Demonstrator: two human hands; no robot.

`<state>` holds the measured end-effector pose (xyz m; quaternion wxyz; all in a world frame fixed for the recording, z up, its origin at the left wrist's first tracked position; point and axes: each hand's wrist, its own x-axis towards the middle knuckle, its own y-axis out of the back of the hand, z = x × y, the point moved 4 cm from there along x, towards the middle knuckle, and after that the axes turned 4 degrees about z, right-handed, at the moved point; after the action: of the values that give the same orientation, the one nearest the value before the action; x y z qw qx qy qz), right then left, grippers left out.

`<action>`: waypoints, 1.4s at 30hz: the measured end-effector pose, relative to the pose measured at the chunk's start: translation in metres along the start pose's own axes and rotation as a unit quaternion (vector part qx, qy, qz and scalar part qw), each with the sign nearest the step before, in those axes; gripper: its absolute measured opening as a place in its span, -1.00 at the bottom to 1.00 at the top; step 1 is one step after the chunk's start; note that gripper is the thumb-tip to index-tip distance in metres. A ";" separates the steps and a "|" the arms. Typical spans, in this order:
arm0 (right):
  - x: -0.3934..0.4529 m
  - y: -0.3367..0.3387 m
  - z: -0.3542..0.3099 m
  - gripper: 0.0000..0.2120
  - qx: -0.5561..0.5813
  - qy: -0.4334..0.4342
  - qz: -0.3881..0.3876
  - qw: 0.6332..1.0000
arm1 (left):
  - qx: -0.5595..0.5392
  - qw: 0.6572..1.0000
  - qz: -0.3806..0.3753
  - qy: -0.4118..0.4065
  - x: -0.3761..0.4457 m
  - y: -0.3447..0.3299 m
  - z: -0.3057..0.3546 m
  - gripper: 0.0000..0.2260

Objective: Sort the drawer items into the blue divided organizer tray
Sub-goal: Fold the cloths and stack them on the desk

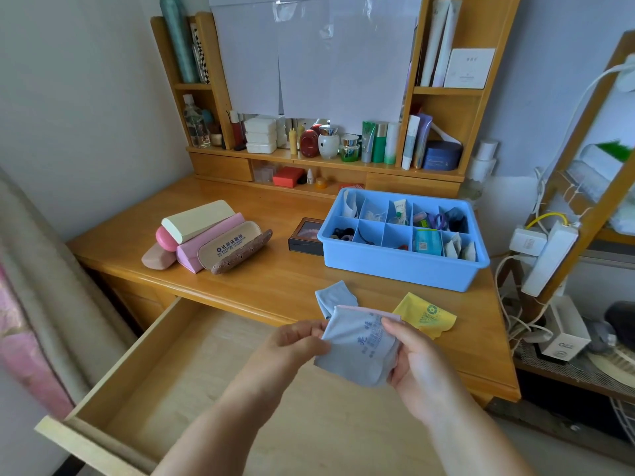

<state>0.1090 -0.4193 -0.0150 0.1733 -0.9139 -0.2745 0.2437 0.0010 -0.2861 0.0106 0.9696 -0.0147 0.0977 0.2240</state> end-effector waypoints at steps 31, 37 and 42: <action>0.001 0.004 0.022 -0.71 0.085 -0.092 -0.034 0.992 | 0.339 0.866 0.047 -0.363 -0.014 0.017 0.034 -0.63; 0.001 0.004 0.031 -0.69 0.159 -0.141 -0.012 0.977 | 0.552 0.713 -0.034 -0.431 -0.017 0.002 0.027 -0.55; -0.001 -0.001 0.025 -0.58 0.190 -0.151 -0.081 0.967 | 0.612 0.631 -0.061 -0.473 -0.017 -0.012 0.029 -0.49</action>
<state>0.0939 -0.4147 -0.0350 0.3194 -0.7916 -0.3196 0.4114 -0.0033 -0.3016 0.0417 0.6808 0.6837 -0.2610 0.0295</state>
